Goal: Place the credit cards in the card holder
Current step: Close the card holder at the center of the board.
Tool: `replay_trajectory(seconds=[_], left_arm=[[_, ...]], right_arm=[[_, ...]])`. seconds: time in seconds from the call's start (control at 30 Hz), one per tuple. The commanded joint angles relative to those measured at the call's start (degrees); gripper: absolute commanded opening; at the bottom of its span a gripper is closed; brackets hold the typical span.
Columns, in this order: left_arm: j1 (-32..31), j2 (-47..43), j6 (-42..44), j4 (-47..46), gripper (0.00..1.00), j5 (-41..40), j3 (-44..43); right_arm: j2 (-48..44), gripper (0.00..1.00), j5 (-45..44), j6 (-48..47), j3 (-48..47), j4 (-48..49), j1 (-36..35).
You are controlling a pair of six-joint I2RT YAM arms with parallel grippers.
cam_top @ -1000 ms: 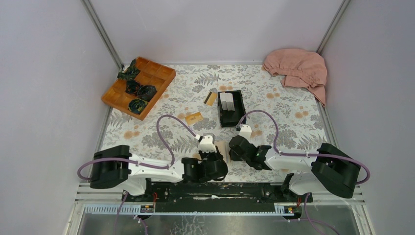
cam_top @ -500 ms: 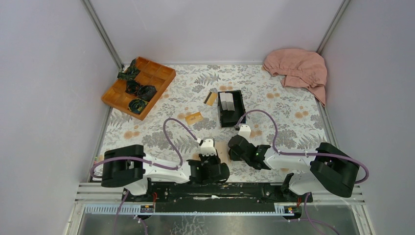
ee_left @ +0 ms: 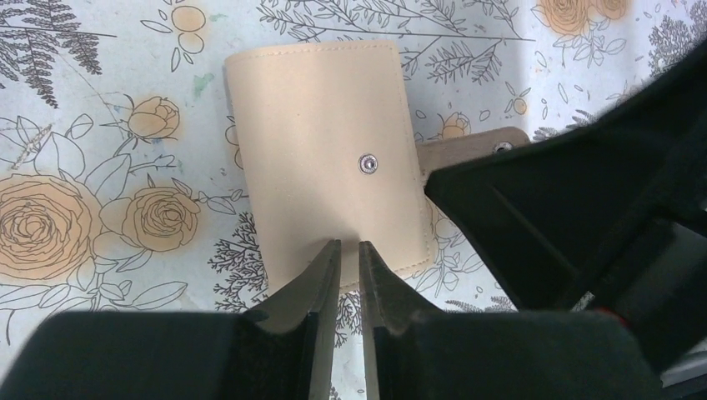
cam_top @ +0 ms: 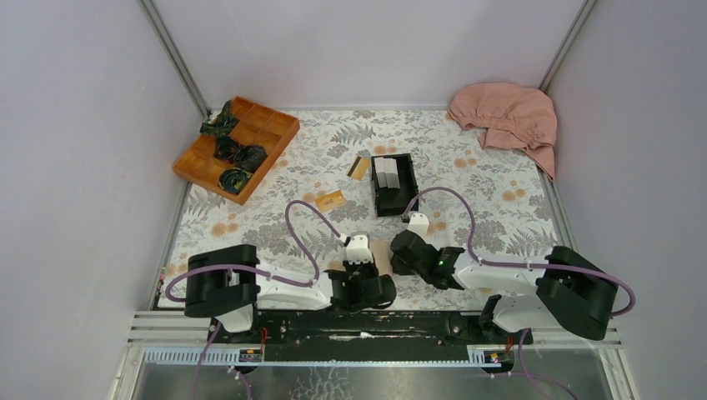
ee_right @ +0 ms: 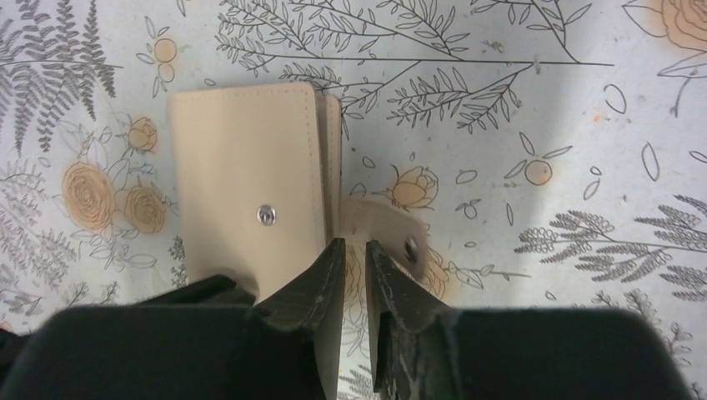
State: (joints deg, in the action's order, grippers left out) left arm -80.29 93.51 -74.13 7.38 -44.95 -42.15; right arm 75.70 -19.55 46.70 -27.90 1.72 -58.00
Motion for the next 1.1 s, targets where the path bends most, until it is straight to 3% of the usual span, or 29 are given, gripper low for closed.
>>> replay_trajectory(seconds=[0.0,0.4,0.7,1.07], left_arm=[[1.8,0.5,-1.3,1.7,0.21,0.7,0.7],[2.2,1.5,-1.5,3.6,0.21,1.8,1.0],[3.6,0.9,-2.3,4.6,0.21,3.7,4.2],[3.6,0.8,-2.5,5.5,0.21,4.2,5.1]], right_arm=[[-6.3,0.23,0.4,-0.9,-0.2,-5.0,-0.9],[-22.9,0.29,-2.0,0.2,0.1,-13.5,-0.8],[-26.7,0.38,-6.2,2.7,3.4,-13.7,0.0],[-25.8,0.39,6.3,2.2,9.2,-2.4,11.8]])
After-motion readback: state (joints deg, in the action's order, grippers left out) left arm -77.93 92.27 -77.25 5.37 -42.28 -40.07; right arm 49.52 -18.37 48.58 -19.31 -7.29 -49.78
